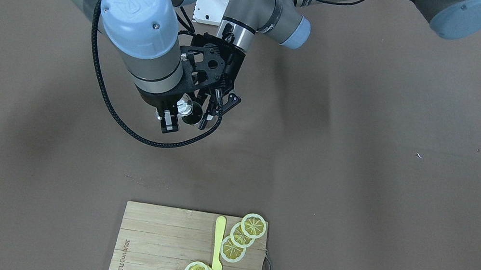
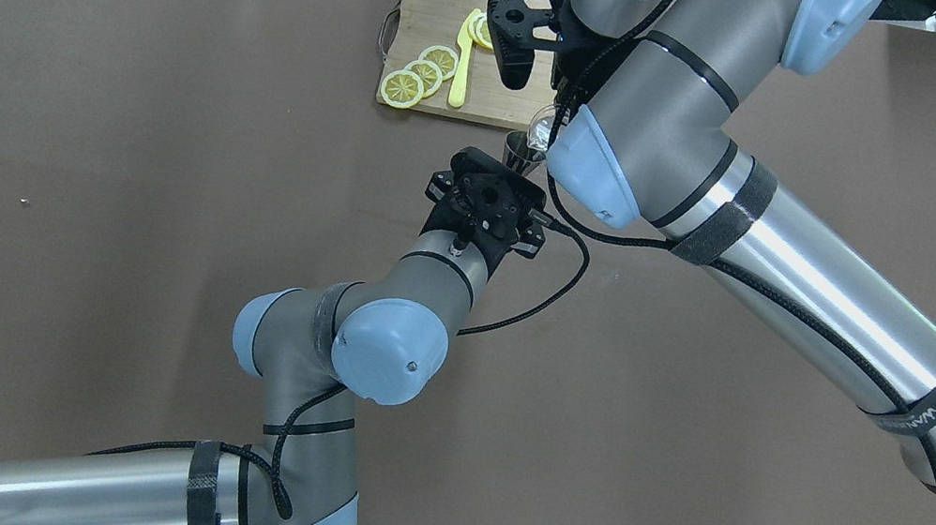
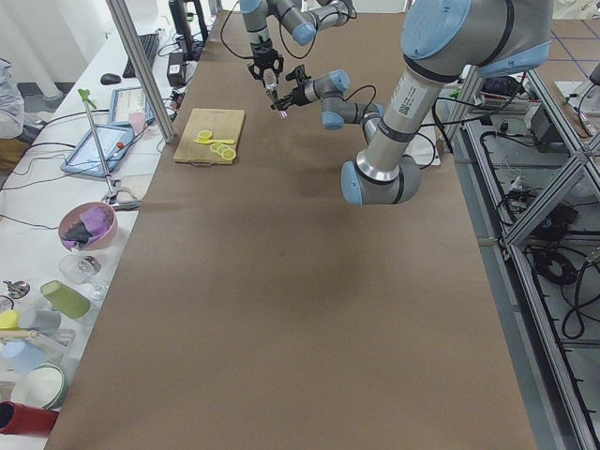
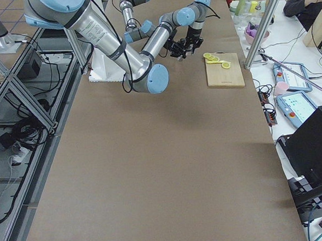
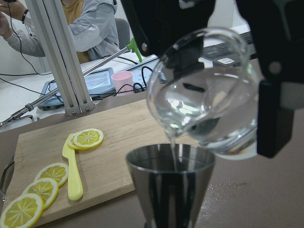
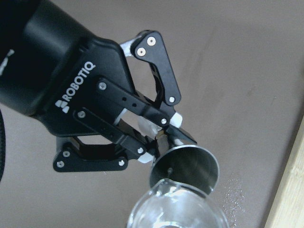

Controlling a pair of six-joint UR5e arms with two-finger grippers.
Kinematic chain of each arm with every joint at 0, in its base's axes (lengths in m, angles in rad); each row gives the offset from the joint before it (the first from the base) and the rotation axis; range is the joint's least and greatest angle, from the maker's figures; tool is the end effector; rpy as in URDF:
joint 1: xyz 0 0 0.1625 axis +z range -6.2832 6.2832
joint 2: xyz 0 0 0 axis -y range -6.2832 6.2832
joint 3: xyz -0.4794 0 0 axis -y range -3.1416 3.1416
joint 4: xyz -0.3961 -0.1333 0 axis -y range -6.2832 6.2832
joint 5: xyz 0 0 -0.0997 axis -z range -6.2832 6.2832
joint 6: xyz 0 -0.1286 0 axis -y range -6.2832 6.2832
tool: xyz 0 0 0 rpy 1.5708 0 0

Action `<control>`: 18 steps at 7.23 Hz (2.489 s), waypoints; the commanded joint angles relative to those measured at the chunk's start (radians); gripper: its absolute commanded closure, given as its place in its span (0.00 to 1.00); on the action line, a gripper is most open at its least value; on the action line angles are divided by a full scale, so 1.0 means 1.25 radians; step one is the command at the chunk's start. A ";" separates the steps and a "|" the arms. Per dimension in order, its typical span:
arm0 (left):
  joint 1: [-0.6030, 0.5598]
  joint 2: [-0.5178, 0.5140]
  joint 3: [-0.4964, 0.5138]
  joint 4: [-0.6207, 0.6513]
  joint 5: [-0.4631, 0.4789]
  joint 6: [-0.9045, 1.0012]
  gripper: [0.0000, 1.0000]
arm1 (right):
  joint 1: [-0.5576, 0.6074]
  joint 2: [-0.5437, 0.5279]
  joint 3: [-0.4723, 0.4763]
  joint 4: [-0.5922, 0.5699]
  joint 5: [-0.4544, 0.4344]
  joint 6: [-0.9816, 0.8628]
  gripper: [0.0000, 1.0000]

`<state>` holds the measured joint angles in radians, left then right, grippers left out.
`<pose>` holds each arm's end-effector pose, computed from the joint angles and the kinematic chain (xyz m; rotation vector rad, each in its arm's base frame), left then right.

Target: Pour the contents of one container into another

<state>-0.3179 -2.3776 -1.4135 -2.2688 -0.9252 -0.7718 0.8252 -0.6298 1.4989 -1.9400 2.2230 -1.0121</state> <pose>0.6787 -0.4451 0.1801 1.1373 0.8044 -0.0340 -0.4883 -0.6102 0.1842 0.6544 -0.6616 -1.8121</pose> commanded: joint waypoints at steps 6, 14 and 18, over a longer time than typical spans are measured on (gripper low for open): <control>0.002 0.004 0.003 -0.001 0.000 0.001 1.00 | 0.069 -0.132 0.097 0.158 0.084 0.011 1.00; -0.020 0.280 -0.212 -0.004 0.205 0.016 1.00 | 0.217 -0.349 0.103 0.386 0.300 0.023 1.00; -0.049 0.526 -0.201 -0.317 0.204 0.016 1.00 | 0.274 -0.474 0.047 0.605 0.373 0.032 1.00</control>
<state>-0.3774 -1.8299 -1.6732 -2.5030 -0.6708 -0.7517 1.1367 -1.1899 1.5999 -1.2705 2.6544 -0.9747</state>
